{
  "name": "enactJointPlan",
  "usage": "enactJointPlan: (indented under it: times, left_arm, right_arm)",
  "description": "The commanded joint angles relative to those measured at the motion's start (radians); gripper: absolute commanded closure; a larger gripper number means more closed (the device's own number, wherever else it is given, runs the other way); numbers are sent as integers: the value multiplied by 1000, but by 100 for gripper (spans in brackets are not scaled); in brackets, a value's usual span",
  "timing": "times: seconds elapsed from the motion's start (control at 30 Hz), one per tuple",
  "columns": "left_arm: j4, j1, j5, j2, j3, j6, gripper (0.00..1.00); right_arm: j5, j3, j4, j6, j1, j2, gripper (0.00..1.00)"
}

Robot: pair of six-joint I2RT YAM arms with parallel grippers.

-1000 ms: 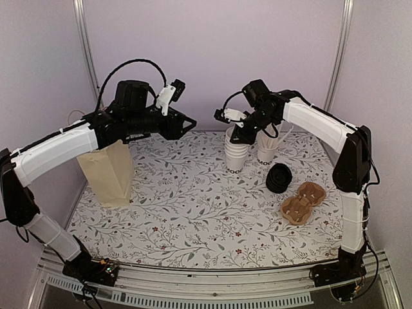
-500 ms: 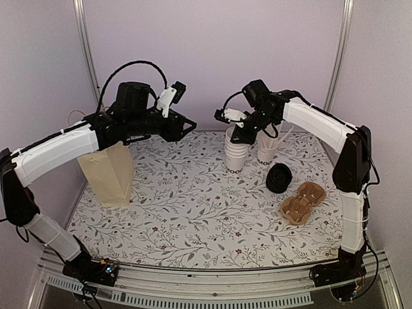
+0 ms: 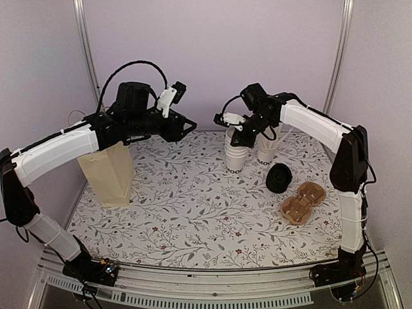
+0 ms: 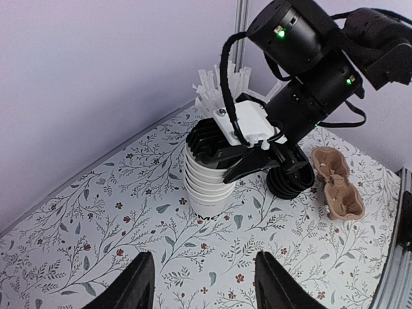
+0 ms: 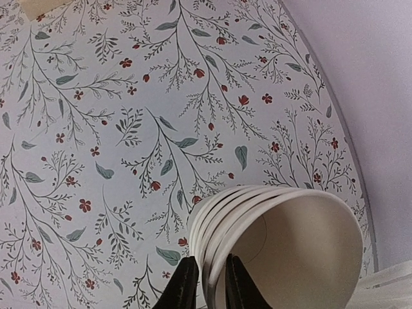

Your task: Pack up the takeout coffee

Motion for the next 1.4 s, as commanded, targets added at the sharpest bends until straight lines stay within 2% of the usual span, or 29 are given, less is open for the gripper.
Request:
enactJointPlan:
  times: [0.0, 0.17, 0.63, 0.77, 1.0, 1.03, 1.1, 1.2, 1.27, 1.3, 1.33, 1.37]
  left_arm:
    - [25, -15, -9, -8, -9, 15, 45]
    - [26, -16, -9, -6, -11, 15, 45]
    - [28, -18, -5, 8, -12, 8, 45]
    - [22, -18, -16, 23, -7, -32, 45]
    - [52, -16, -12, 119, 0, -208, 40]
    - [60, -14, -10, 133, 3, -245, 36]
    - [83, -7, -9, 147, 3, -340, 35]
    - [162, 9, 26, 148, -34, -476, 35]
    - [247, 17, 48, 155, -63, -570, 36]
    - [288, 19, 57, 162, -80, -618, 37]
    - [327, 19, 59, 167, -97, -667, 38]
    - [374, 19, 47, 168, -124, -715, 39]
  right_arm:
    - [-15, 27, -16, 11, 5, 12, 82]
    - [-37, 33, -19, 12, 5, -4, 83]
    - [-67, 45, -31, 23, 4, 5, 100]
    - [-93, 72, -28, 31, 5, -13, 100]
    - [-177, 109, -31, 32, 4, -39, 100]
    - [-187, 107, -26, 31, 2, -38, 100]
    - [-109, 91, 8, 36, 17, -48, 100]
    - [-219, 173, -34, 33, -2, -33, 100]
    - [-142, 170, -7, 61, 11, -35, 100]
    - [-174, 203, -38, 56, 10, -28, 100]
    - [-271, 245, -82, 49, -6, -18, 100]
    - [-309, 246, -65, 66, -17, -7, 100]
